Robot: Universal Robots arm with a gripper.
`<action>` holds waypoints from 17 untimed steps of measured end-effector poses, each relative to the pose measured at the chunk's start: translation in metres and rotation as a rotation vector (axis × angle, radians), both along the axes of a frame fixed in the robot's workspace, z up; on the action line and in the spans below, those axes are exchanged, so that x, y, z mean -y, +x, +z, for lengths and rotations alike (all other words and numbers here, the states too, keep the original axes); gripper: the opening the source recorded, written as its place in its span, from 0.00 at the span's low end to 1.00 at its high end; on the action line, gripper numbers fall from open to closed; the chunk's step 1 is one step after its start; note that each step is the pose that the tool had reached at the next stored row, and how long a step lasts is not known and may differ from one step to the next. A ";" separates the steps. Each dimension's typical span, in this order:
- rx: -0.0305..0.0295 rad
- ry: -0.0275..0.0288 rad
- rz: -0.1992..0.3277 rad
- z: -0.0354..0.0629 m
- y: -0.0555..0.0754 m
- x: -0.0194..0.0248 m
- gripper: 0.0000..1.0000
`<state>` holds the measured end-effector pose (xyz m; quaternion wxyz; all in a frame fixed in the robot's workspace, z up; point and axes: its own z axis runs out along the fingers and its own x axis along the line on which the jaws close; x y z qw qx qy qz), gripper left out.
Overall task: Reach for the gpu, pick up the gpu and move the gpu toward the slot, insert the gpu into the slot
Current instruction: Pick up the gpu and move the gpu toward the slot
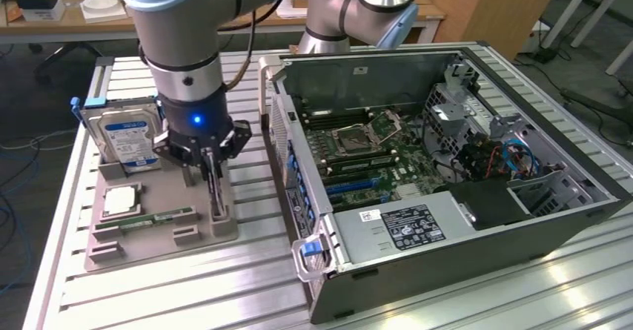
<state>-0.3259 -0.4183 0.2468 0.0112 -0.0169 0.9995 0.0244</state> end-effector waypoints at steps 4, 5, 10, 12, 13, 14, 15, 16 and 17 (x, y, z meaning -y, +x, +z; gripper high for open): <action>0.0002 0.0000 0.000 0.0182 0.000 0.0000 0.26; 0.0000 0.0000 0.000 0.0227 0.000 0.0000 0.26; 0.0001 0.0000 0.000 0.0452 0.000 0.0000 0.26; 0.0000 0.0001 0.000 0.0546 0.000 0.0000 0.26; 0.0001 0.0000 0.000 0.0591 0.000 0.0000 0.26; 0.0001 0.0000 0.000 0.0636 0.000 0.0000 0.26; 0.0001 0.0000 0.000 0.0681 0.000 0.0000 0.26; 0.0000 -0.0001 0.000 0.0726 0.000 0.0000 0.26; 0.0000 0.0000 0.000 0.0774 0.000 0.0000 0.26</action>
